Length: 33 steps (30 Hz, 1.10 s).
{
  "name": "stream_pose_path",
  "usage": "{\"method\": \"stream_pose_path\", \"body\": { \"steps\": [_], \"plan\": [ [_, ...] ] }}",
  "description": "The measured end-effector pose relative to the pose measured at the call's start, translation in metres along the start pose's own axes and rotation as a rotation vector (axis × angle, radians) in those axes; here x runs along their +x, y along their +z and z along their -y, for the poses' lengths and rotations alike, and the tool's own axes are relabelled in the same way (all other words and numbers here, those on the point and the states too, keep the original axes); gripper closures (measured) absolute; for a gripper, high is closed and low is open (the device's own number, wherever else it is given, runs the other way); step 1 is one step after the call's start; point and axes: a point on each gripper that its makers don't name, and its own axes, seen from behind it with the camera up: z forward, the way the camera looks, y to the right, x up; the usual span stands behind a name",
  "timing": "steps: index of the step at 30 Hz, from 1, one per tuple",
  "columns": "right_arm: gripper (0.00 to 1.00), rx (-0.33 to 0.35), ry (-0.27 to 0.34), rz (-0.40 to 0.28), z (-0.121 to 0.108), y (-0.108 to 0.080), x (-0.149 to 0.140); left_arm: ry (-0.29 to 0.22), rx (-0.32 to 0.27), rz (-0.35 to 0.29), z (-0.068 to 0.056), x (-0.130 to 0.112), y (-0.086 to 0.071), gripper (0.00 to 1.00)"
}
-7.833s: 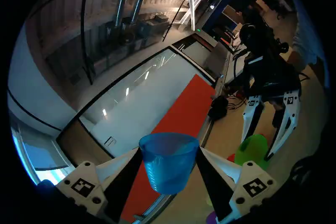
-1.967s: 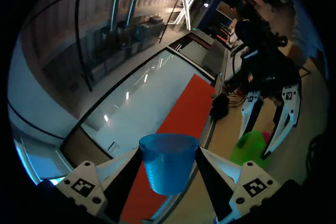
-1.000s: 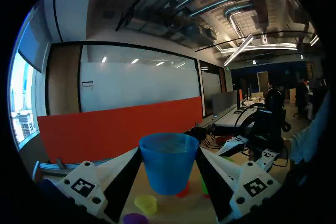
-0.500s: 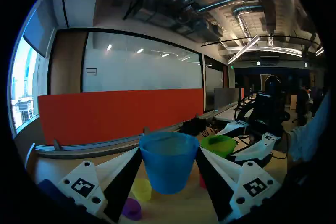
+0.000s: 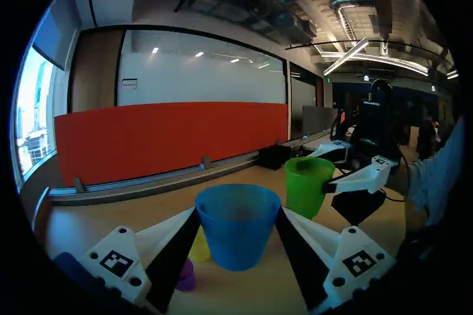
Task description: Pour water
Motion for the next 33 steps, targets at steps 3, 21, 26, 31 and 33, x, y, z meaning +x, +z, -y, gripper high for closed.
{"method": "stream_pose_path", "body": {
  "steps": [3,21,26,31,33],
  "plan": [
    [0.11,0.003,0.000,0.012,-0.002,0.000,-0.003,0.003,-0.002,0.024,0.001,-0.009,-0.001,0.13],
    [0.10,0.045,0.006,0.117,0.000,0.000,-0.033,0.010,-0.016,0.156,-0.001,-0.067,-0.001,0.13],
    [0.11,0.064,-0.006,0.168,0.004,-0.001,-0.049,0.017,-0.021,0.199,-0.004,-0.085,-0.001,0.13],
    [0.11,0.082,-0.013,0.209,0.008,0.000,-0.061,0.022,-0.026,0.237,-0.005,-0.099,-0.001,0.13],
    [0.11,0.085,-0.015,0.224,0.008,0.001,-0.065,0.024,-0.030,0.252,-0.006,-0.104,-0.001,0.13]
  ]
}}
